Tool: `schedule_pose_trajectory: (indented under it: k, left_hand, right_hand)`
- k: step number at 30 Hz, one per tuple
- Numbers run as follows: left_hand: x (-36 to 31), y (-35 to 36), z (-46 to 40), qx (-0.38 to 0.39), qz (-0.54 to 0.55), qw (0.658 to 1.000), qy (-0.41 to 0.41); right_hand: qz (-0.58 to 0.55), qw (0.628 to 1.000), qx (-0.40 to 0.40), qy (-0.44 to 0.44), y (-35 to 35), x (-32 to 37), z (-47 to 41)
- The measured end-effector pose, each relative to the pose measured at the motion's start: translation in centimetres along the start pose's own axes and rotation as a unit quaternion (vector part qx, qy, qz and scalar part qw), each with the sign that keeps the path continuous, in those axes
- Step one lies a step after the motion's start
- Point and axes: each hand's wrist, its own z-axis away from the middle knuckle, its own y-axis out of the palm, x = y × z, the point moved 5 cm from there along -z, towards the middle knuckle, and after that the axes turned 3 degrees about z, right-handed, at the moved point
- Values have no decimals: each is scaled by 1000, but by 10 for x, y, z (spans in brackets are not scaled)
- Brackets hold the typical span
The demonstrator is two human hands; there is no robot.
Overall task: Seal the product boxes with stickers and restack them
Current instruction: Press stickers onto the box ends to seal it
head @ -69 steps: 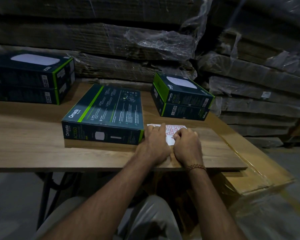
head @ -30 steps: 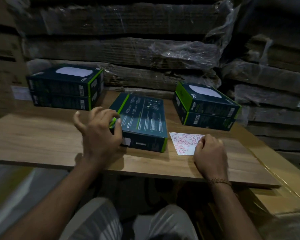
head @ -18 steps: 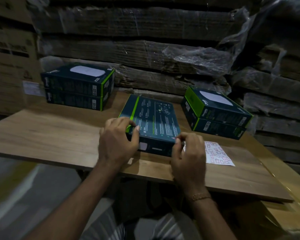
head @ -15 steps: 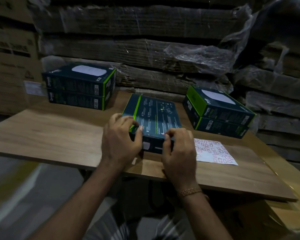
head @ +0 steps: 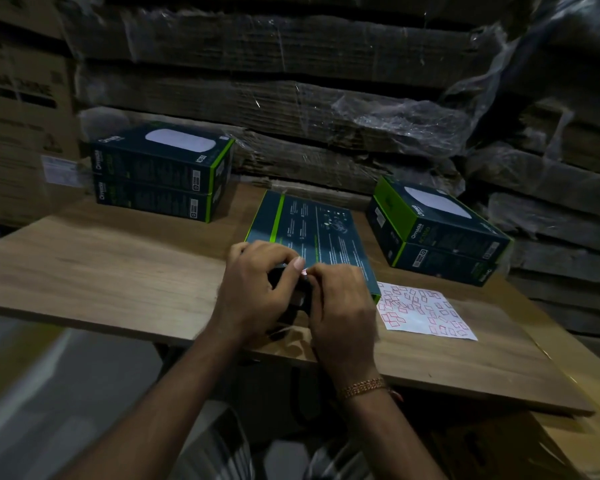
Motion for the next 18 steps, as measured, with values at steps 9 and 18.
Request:
schedule_pose_trajectory:
  k: [9,18]
  left_hand:
    - [-3,-2,0,2,5,1000,7]
    - [-6,1,0,22,-46,998,21]
  right_hand:
    - [-61,998,21,10,-2,0,1]
    - [-189,966,40,174,-1,-23,-7]
